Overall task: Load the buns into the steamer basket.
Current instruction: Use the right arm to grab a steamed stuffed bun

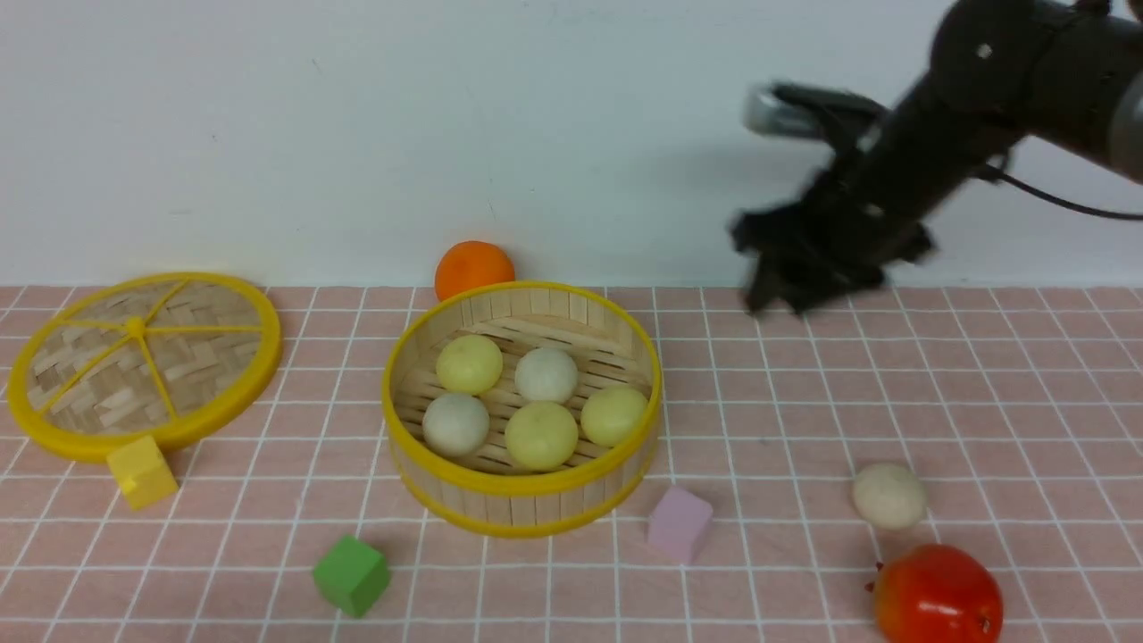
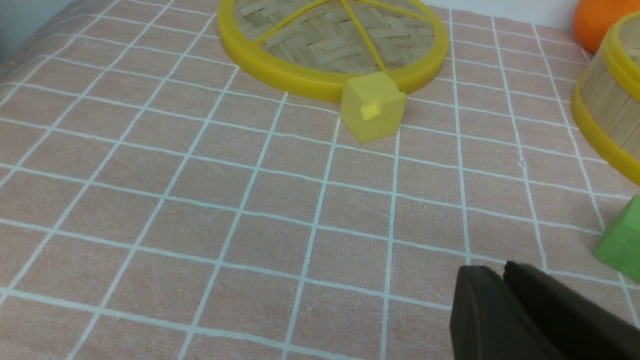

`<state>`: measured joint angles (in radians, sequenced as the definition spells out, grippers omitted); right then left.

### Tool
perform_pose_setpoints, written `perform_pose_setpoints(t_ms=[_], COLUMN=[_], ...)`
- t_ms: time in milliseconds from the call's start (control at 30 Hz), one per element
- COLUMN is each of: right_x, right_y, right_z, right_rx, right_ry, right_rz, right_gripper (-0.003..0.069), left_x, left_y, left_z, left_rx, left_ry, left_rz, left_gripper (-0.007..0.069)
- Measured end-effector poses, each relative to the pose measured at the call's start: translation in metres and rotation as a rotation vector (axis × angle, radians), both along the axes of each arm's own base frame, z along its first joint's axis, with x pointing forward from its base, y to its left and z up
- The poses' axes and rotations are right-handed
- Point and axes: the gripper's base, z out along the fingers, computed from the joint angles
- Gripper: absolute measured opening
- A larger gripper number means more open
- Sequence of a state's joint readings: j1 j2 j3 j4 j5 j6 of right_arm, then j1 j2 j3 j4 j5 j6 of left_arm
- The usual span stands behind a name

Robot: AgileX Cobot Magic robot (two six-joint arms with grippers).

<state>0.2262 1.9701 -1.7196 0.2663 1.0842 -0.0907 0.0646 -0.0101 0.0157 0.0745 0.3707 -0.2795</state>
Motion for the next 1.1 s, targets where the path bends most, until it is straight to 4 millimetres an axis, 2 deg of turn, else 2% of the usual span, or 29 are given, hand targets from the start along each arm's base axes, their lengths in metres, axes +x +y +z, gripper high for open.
perform_pose_setpoints(t_ms=[167, 267, 433, 700, 967, 1100], right_x=[-0.018, -0.024, -0.025, -0.024, -0.023, -0.026], right_y=[-0.009, -0.016, -0.023, -0.024, -0.025, -0.033], right_z=[-0.039, -0.055, -0.062, -0.063, -0.081, -0.090], right_rx=[-0.084, -0.144, -0.215, -0.223, -0.243, -0.246], right_ry=[0.165, 0.195, 0.201, 0.189, 0.230, 0.248], right_rz=[-0.040, -0.071, -0.120, -0.129, -0.125, -0.152], right_gripper=[0.0259, 0.0233, 0.0257, 0.0282, 0.0284, 0.0284], left_x=[0.000, 0.000, 0.000, 0.000, 0.000, 0.000], left_y=[0.000, 0.000, 0.000, 0.000, 0.000, 0.000], left_z=[0.000, 0.000, 0.000, 0.000, 0.000, 0.000], left_rx=[0.000, 0.000, 0.000, 0.000, 0.008, 0.010], left_ry=[0.000, 0.000, 0.000, 0.000, 0.001, 0.001], left_rz=[0.000, 0.000, 0.000, 0.000, 0.001, 0.001], left_gripper=[0.0103, 0.0108, 0.0113, 0.0119, 0.0132, 0.0138])
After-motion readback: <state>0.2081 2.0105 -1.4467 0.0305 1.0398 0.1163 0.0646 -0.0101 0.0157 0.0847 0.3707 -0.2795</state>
